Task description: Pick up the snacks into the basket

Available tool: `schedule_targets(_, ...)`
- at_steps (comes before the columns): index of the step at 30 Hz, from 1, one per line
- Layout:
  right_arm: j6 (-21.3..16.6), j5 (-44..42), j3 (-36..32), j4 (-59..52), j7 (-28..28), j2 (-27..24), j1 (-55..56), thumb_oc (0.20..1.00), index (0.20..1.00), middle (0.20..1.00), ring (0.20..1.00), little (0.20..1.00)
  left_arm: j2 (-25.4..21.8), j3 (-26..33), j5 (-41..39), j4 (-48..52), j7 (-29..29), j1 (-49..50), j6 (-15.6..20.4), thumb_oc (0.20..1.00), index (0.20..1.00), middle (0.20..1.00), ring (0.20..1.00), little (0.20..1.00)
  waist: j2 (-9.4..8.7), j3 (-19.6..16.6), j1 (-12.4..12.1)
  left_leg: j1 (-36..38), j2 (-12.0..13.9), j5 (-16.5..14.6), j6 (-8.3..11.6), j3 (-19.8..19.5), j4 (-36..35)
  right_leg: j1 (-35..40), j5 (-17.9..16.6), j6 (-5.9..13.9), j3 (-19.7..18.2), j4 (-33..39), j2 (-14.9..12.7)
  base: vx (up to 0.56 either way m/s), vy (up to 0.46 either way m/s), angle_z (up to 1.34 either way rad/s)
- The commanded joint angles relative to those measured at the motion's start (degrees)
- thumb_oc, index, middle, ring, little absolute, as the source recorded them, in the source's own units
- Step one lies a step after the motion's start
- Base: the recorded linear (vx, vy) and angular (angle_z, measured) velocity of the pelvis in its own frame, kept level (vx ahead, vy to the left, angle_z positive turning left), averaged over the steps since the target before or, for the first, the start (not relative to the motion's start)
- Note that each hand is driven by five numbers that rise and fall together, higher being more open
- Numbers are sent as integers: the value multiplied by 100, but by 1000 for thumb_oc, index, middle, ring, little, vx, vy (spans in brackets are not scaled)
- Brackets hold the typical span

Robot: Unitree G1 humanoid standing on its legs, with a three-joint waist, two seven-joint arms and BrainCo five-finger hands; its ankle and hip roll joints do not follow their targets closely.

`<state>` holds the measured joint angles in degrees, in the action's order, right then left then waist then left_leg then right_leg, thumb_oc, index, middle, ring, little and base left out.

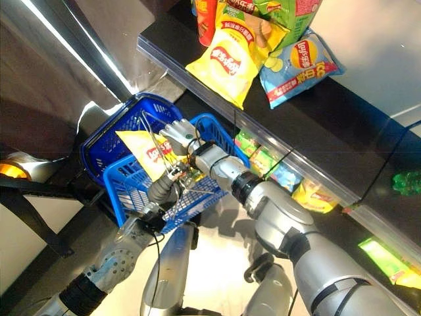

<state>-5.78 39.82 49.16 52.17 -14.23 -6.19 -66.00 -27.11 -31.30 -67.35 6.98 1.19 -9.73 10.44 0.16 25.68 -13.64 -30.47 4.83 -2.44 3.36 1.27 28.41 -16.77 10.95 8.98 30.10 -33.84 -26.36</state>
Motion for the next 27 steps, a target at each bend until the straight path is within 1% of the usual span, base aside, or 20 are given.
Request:
schedule_targets(1,-130,-558,-423,70,-390,414,-597,200,200,200,200,200,327,-435,-70,1632,-609,-512,491,200,200,200,200,200,335,-363,-217,107,143,-32,-38,15,3,-207,-837,292,-189,-85,19,0,0,0)
schedule_targets(2,-133,-709,-532,96,-401,427,-534,200,200,200,200,200,330,-445,-78,1625,-606,-515,499,200,200,200,200,200,338,-359,-215,102,143,-27,-41,12,0,-206,-840,291,-184,-88,18,0,0,0)
schedule_targets(6,-117,-729,-520,297,-398,436,-441,200,200,200,200,200,323,-452,-85,1645,-604,-517,513,200,200,200,200,200,339,-356,-231,91,145,-25,-43,6,-4,-209,-846,293,-180,-87,13,0,0,0)
schedule_targets(8,-74,-585,-413,741,-290,417,-363,200,200,200,200,200,309,-456,-65,1665,-641,-512,482,200,200,200,200,200,352,-360,-243,87,145,-27,-44,3,-6,-212,-830,297,-171,-100,15,0,0,0)
schedule_targets(9,-76,-584,-412,746,-293,420,-363,200,200,200,200,200,309,-455,-65,1665,-641,-511,482,200,200,200,200,200,352,-361,-243,86,146,-28,-43,3,-5,-212,-830,297,-171,-100,15,0,0,0)
schedule_targets(12,28,-560,-537,1458,-209,412,-169,200,200,200,200,200,293,-468,8,1677,-682,-471,422,200,200,200,200,200,387,-356,-238,83,143,-31,-45,-5,-3,-232,-844,306,-178,-100,18,0,0,0)
schedule_targets(13,28,-560,-537,1458,-209,412,-169,200,200,200,200,200,293,-468,8,1677,-682,-471,422,200,200,200,200,200,387,-356,-238,82,143,-31,-45,-5,-3,-232,-844,306,-178,-100,18,0,0,0)
schedule_targets(14,97,-542,-668,1845,-178,312,-51,200,200,200,200,200,300,-503,67,1641,-749,-440,370,200,200,200,200,200,411,-348,-233,73,140,-29,-46,2,-7,-238,-849,301,-168,-111,16,0,0,0)
schedule_targets(15,96,-542,-669,1846,-178,312,-52,200,200,200,200,200,301,-504,67,1640,-750,-440,371,200,200,200,200,200,412,-348,-234,73,140,-29,-46,2,-6,-238,-849,301,-168,-111,16,0,0,0)
schedule_targets(16,148,-560,-765,2047,-168,183,16,200,200,200,200,200,289,-526,82,1650,-797,-425,320,200,200,200,200,200,429,-353,-233,78,133,-27,-47,4,-19,-233,-854,303,-160,-111,14,0,0,0)
schedule_targets(17,148,-559,-766,2047,-168,182,17,200,200,200,200,200,289,-528,82,1649,-797,-425,320,200,200,200,200,200,429,-353,-235,78,134,-27,-47,5,-19,-234,-854,303,-160,-111,14,0,0,0)
schedule_targets(19,217,-548,-890,2257,-151,-30,106,200,200,200,200,200,271,-558,85,1666,-890,-442,256,200,200,200,200,200,454,-362,-236,86,127,-28,-55,5,-28,-241,-861,314,-164,-121,16,0,0,0)
schedule_targets(21,242,-545,-913,2333,-128,-128,137,200,200,200,200,200,276,-600,103,1684,-926,-476,223,200,200,200,200,200,469,-366,-237,98,125,-35,-61,6,-25,-249,-862,316,-157,-136,8,0,0,0)
schedule_targets(24,259,-595,-961,2361,-126,-182,157,200,200,200,200,200,283,-623,96,1676,-951,-503,201,200,200,200,200,200,478,-365,-237,108,123,-39,-63,6,-27,-254,-858,316,-162,-146,4,0,0,0)
schedule_targets(25,289,-646,-1022,2467,-88,-284,157,473,473,473,473,473,310,-660,133,1656,-965,-540,191,200,200,200,200,200,492,-357,-233,129,118,-40,-64,9,-34,-244,-855,323,-156,-155,-2,0,0,0)
schedule_targets(26,289,-646,-1022,2468,-88,-285,156,595,595,595,595,595,311,-660,133,1655,-966,-541,192,200,200,200,200,200,492,-355,-233,130,118,-41,-64,8,-33,-243,-855,323,-156,-156,-2,0,0,0)
schedule_targets(27,289,-646,-1022,2468,-88,-285,156,1000,1000,1000,1000,1000,311,-660,133,1655,-966,-541,192,200,200,200,200,200,492,-355,-233,130,118,-41,-64,8,-33,-243,-855,323,-156,-156,-2,0,0,0)
